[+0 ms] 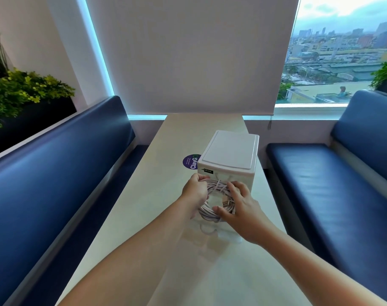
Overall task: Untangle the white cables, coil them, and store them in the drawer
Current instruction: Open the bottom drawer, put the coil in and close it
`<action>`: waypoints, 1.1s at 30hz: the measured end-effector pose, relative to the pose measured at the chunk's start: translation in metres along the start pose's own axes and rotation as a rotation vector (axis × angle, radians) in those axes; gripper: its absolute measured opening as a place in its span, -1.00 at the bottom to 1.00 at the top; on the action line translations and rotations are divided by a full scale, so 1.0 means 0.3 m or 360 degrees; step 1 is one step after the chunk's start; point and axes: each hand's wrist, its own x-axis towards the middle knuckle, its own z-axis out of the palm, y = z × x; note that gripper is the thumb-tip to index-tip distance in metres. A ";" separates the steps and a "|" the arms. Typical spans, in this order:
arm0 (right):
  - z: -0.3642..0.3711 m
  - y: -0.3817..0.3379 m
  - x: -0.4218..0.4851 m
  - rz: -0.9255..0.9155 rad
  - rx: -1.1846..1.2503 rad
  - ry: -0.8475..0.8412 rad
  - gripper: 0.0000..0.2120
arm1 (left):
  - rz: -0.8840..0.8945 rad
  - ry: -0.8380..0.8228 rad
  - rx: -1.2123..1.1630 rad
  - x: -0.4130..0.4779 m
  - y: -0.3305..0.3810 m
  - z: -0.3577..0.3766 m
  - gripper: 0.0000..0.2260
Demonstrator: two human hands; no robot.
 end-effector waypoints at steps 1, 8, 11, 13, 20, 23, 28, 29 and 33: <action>0.006 0.006 -0.004 -0.0002 -0.0052 -0.0003 -0.24 | 0.0010 -0.0017 0.0066 -0.001 0.000 0.000 -0.82; 0.032 0.048 -0.024 -0.0020 -0.0230 -0.0062 0.00 | 0.0103 -0.0044 0.0529 -0.004 -0.010 0.016 -0.72; 0.043 0.058 -0.023 -0.0006 -0.0408 -0.0053 0.09 | 0.0083 -0.0025 0.0636 -0.002 -0.018 0.027 -0.73; 0.051 0.065 -0.019 0.0009 -0.0452 -0.0058 0.12 | 0.0085 0.0006 0.0645 -0.001 -0.018 0.033 -0.77; 0.056 0.069 -0.001 0.0038 -0.0589 -0.0032 0.07 | 0.0107 0.0030 0.0756 0.014 -0.016 0.050 -0.73; 0.055 0.068 -0.002 0.0032 -0.0611 -0.0034 0.03 | 0.0175 -0.0011 0.0851 0.006 -0.019 0.041 -0.70; 0.060 0.077 -0.003 0.0025 -0.0656 -0.0064 -0.09 | 0.0323 -0.0126 0.1276 -0.007 -0.021 -0.009 -0.68; 0.059 0.078 -0.003 0.0024 -0.0656 -0.0064 -0.09 | 0.0365 -0.0130 0.1400 -0.010 -0.016 -0.019 -0.69; 0.057 0.078 0.001 0.0036 -0.0645 -0.0062 0.02 | 0.0595 0.0032 0.2031 -0.037 0.009 -0.045 -0.74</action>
